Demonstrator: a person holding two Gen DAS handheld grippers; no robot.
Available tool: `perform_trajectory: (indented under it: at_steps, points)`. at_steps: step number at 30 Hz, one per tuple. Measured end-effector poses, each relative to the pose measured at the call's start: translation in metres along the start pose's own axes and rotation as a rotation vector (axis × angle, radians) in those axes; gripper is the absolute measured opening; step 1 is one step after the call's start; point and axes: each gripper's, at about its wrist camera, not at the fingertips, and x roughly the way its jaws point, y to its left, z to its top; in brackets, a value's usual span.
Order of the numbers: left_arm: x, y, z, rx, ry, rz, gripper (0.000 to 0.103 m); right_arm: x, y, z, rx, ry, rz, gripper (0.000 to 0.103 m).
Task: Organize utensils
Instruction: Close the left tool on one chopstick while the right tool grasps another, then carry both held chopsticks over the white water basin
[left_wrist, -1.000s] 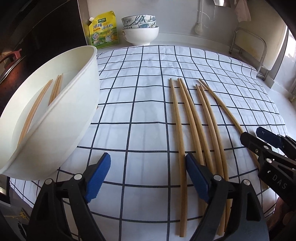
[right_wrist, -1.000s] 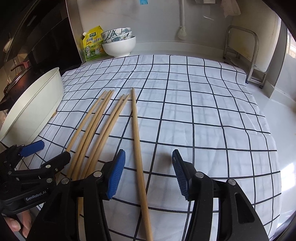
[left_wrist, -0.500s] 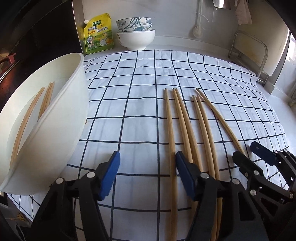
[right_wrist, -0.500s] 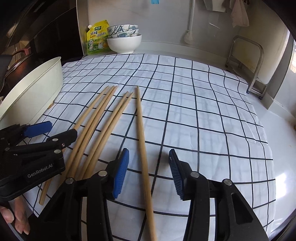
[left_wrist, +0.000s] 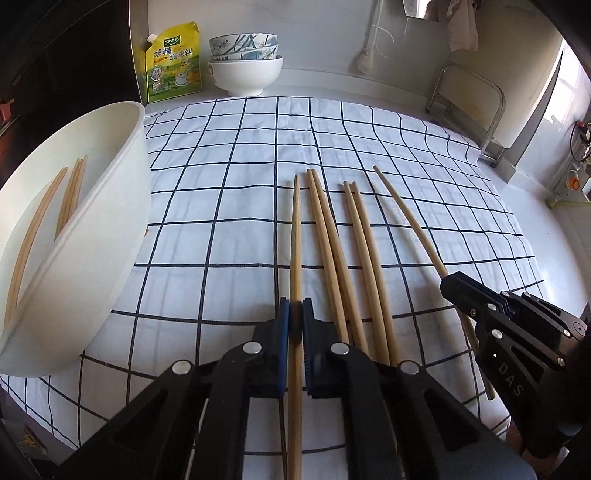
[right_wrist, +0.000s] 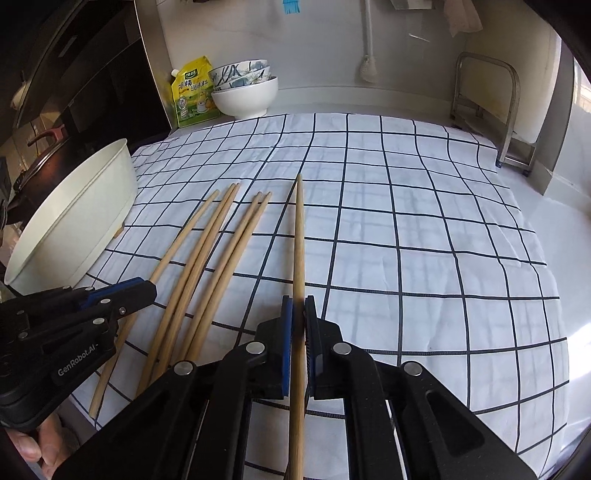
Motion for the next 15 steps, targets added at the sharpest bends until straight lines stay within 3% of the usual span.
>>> perform_trajectory:
  at_steps: [8,15]
  points:
    - [-0.045,0.017,0.017,-0.011,-0.083,-0.044,0.008,-0.029,0.008,0.008,0.057,-0.073,0.024,0.006]
    - [-0.091,0.064,0.044,-0.058,-0.191,-0.069,0.008,-0.047,0.052,0.048,0.032,-0.138,0.102,0.006]
